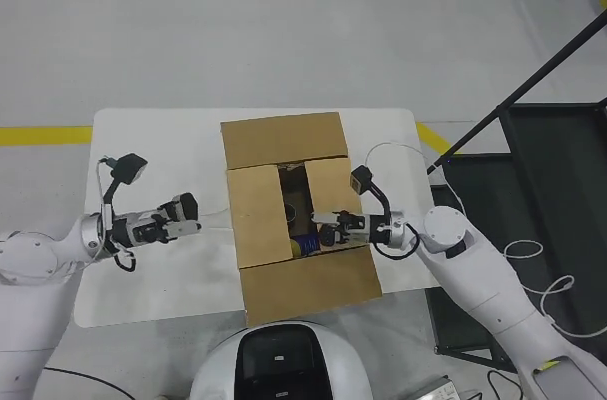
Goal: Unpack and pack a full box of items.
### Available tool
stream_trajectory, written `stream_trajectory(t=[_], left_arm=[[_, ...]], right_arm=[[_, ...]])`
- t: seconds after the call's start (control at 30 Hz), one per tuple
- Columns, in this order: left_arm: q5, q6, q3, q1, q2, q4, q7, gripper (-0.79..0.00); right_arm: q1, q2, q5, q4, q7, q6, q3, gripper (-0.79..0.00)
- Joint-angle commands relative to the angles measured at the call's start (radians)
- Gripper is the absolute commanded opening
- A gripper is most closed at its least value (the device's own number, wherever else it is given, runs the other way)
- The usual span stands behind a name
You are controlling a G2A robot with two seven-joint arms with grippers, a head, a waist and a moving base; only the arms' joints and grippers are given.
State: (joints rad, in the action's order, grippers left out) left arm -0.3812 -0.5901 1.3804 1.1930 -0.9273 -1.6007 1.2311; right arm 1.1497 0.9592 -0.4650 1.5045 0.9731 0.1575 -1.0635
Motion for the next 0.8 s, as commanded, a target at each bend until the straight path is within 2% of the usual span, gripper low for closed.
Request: stream_trajectory(t=[0.0,0.2,0.6,0.77], left_arm=[[-0.009,0.026,-0.03,-0.012,0.016,-0.028,0.026,0.0],[-0.064,0.042,-0.119,-0.06,0.06,-0.035,0.041,0.0],[-0.064,0.042,-0.119,-0.06,0.06,-0.035,0.041,0.0],[-0.066,0.132,-0.132,-0.063,0.058,0.021,0.012,0.0]], right_arm=[[0.0,0.0,0.0,0.0,0.0,0.001,0.0,0.0],[0.0,0.0,0.0,0.0,0.0,0.001,0.0,0.0],[0.003,0.001,-0.001,0.001,-0.011,-0.002,0.001,0.0],[-0.039,0.022,0.021,0.004,-0.04,-0.035,0.062,0.0]])
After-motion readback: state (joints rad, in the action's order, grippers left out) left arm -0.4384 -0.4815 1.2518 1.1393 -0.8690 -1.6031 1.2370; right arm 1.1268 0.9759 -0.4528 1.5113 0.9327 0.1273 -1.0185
